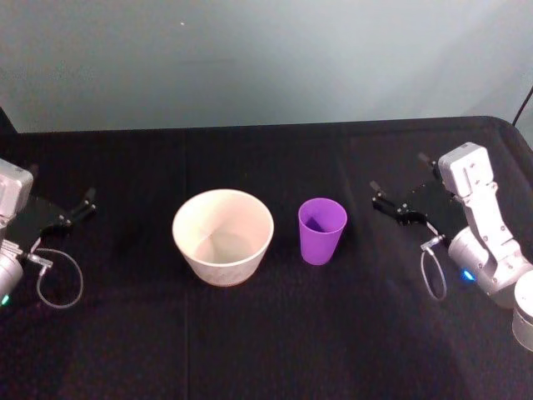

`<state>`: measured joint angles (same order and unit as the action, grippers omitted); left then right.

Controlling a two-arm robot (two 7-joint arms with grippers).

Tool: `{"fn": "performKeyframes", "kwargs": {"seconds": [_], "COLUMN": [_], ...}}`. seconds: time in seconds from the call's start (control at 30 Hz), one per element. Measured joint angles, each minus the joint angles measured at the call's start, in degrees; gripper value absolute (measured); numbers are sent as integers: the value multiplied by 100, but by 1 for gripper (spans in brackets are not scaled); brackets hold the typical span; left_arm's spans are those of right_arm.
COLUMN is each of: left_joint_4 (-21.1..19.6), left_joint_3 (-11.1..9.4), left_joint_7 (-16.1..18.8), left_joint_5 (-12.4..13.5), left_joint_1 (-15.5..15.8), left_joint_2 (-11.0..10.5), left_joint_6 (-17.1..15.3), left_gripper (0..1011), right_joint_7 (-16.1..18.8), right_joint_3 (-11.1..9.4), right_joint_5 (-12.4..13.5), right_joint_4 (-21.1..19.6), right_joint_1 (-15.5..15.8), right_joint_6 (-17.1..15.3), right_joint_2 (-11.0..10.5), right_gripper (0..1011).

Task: Pick up the cup and pour the mung beans from the cup into the bowl.

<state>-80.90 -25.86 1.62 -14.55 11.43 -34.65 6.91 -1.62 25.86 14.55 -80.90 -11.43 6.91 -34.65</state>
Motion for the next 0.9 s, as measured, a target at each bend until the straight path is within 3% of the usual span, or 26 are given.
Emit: {"fn": "performKeyframes", "kwargs": {"seconds": [0.9], "left_joint_4": [0], "left_joint_3": [0], "left_joint_7": [0], "left_joint_5": [0], "left_joint_1": [0], "left_joint_2": [0], "left_joint_6": [0], "left_gripper": [1000], "right_joint_7": [0], "right_joint_3": [0], "right_joint_5": [0], "right_joint_4": [0], "right_joint_1": [0], "right_joint_6": [0], "right_joint_2": [0], "right_gripper": [1003]}}
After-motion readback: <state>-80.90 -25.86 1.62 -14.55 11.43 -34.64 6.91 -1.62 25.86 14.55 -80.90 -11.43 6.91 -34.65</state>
